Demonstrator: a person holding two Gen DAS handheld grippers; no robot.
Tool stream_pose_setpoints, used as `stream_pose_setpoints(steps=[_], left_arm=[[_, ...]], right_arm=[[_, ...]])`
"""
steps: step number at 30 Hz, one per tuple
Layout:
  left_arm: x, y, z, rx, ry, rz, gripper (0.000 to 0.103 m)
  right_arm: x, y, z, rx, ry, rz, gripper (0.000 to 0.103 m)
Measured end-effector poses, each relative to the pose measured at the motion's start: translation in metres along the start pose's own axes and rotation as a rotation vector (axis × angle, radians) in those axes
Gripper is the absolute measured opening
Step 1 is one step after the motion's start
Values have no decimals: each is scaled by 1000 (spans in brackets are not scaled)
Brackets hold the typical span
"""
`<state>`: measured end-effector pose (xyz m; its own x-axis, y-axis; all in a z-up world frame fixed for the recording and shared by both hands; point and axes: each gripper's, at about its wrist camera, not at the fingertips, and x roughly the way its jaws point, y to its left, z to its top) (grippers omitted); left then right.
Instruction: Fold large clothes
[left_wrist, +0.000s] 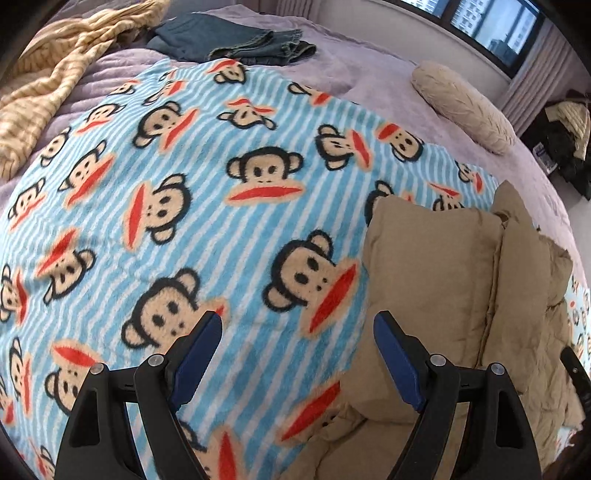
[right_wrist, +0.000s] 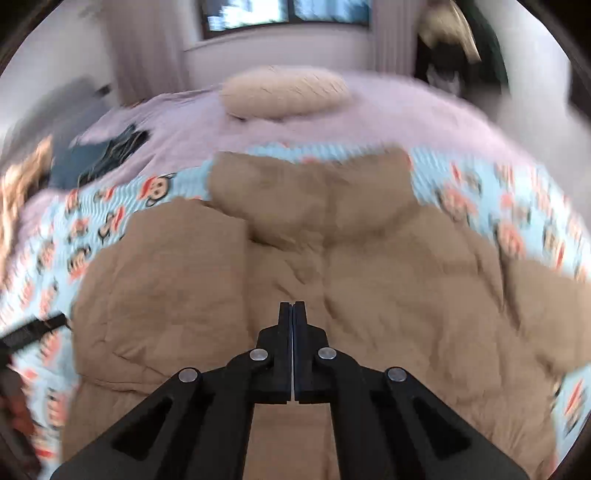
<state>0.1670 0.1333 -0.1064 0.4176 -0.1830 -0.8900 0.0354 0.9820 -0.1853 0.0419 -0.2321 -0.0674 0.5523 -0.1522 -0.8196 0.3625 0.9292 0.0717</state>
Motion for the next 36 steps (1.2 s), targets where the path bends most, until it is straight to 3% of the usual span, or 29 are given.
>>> stream_pose_setpoints(steps=[4, 5, 6, 7, 8, 13, 18, 22, 23, 24, 26, 31, 36], left_arm=[[11, -9, -2, 17, 12, 5, 84], [15, -12, -5, 27, 18, 17, 84], [17, -13, -7, 32, 24, 28, 84], [18, -14, -10, 33, 25, 33, 84], [18, -13, -11, 34, 25, 35, 84], [17, -3, -14, 14, 37, 21, 84], [20, 3, -19, 8, 40, 12, 85], [25, 6, -23, 1, 46, 9, 85], [27, 6, -24, 6, 46, 11, 85], [28, 6, -24, 12, 47, 14, 85], [28, 4, -24, 26, 47, 18, 85], [28, 1, -20, 55, 50, 32, 85], [31, -5, -16, 96, 44, 56, 85]], right_arm=[[-1, 3, 7, -21, 54, 101, 7], [1, 11, 7, -30, 55, 122, 27], [1, 22, 8, -41, 55, 150, 63], [1, 35, 10, -52, 45, 173, 80], [2, 48, 12, -60, 29, 189, 88], [17, 118, 8, -179, 21, 171, 88], [57, 156, -9, -274, 118, 42, 91], [75, 162, -23, -320, 116, -83, 90], [76, 158, -25, -303, 108, -87, 81], [74, 151, -24, -278, 99, -83, 53], [66, 135, -19, -228, 90, -82, 18], [33, 78, 0, -88, 23, -90, 14], [18, -17, 5, 177, 42, -22, 11]])
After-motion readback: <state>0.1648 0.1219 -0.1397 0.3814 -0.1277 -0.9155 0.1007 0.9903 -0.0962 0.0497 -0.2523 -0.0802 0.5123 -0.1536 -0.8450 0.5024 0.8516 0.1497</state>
